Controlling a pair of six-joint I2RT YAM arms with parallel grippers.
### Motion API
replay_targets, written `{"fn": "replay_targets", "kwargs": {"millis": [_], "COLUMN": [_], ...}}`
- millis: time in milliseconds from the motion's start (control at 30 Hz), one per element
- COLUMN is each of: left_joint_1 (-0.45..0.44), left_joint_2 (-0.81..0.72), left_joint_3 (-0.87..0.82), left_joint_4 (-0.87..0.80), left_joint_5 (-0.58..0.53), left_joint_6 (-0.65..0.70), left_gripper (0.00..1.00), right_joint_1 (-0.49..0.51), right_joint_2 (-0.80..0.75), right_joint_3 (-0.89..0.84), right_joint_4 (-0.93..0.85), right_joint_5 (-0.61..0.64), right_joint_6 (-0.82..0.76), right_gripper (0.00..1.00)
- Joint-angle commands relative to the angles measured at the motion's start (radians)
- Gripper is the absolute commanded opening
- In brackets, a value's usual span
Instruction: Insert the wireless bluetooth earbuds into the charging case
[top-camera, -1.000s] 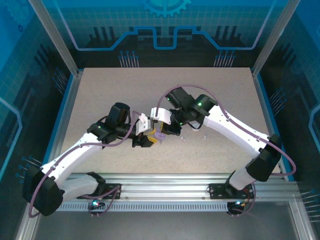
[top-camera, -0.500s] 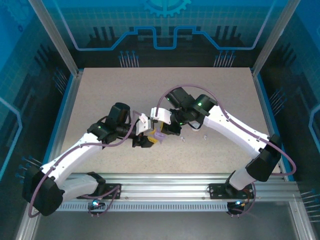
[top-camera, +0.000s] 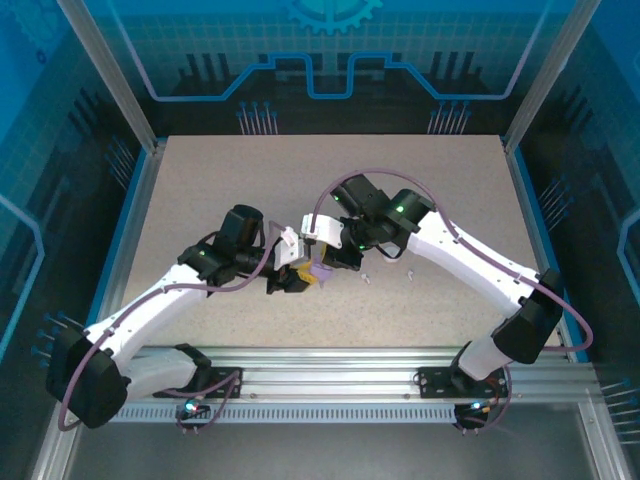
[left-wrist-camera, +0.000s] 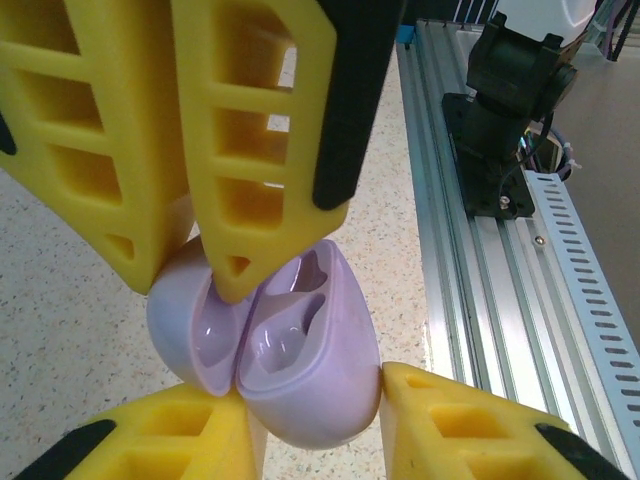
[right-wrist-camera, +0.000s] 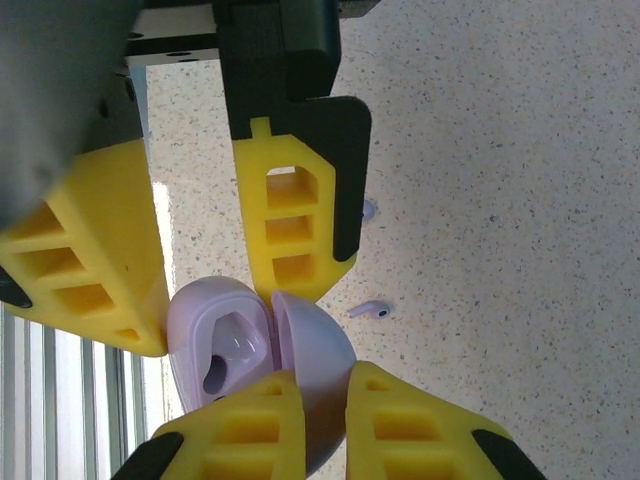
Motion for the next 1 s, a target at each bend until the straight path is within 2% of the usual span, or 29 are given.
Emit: {"fn": "replay_targets", "kwargs": {"millis": [0,67,133,167,333,533,733,967], "left_joint_1": [0.002,0.003,0.003,0.002,0.004,0.005,0.007,0.006], "left_joint_2": [0.013,0.013,0.016,0.016,0.03,0.036,0.029,-0.038], "left_joint_3": [0.035,0.035,0.035,0.034,0.033,0.035,0.025,-0.017], "left_joint_4": [0.0,0.002,0.006,0.013,0.039,0.055,0.066,0.099], "left_joint_5": [-0.01,-0.015,-0.016,-0.016,-0.009,0.001,0.011,0.048], "left_joint_6": [-0.052,-0.057,-0.074,-0.084,-0.141,-0.151,-0.17,-0.115], "left_gripper": [0.33,0.34,0.52,0.54,0.55,0.51,0.63,0.63], "right_joint_1": [0.052,0.054,0.055,0.056,0.08,0.097,0.122,0.116], "right_joint_2": [-0.033,-0.035,-0.039,-0.042,-0.073,-0.095,-0.13,-0.14], "right_joint_3": [0.019,0.02,0.019,0.017,-0.003,-0.016,-0.056,-0.065], "right_joint_4": [-0.012,-0.01,-0.006,-0.002,0.032,0.046,0.091,0.083], "right_joint_5": [-0.041,-0.036,-0.022,-0.013,0.061,0.087,0.171,0.225], "right_joint_6": [-0.062,-0.062,-0.062,-0.062,-0.063,-0.068,-0.08,-0.073], "right_gripper": [0.12,0.12,0.12,0.12,0.11,0.11,0.11,0.11]}}
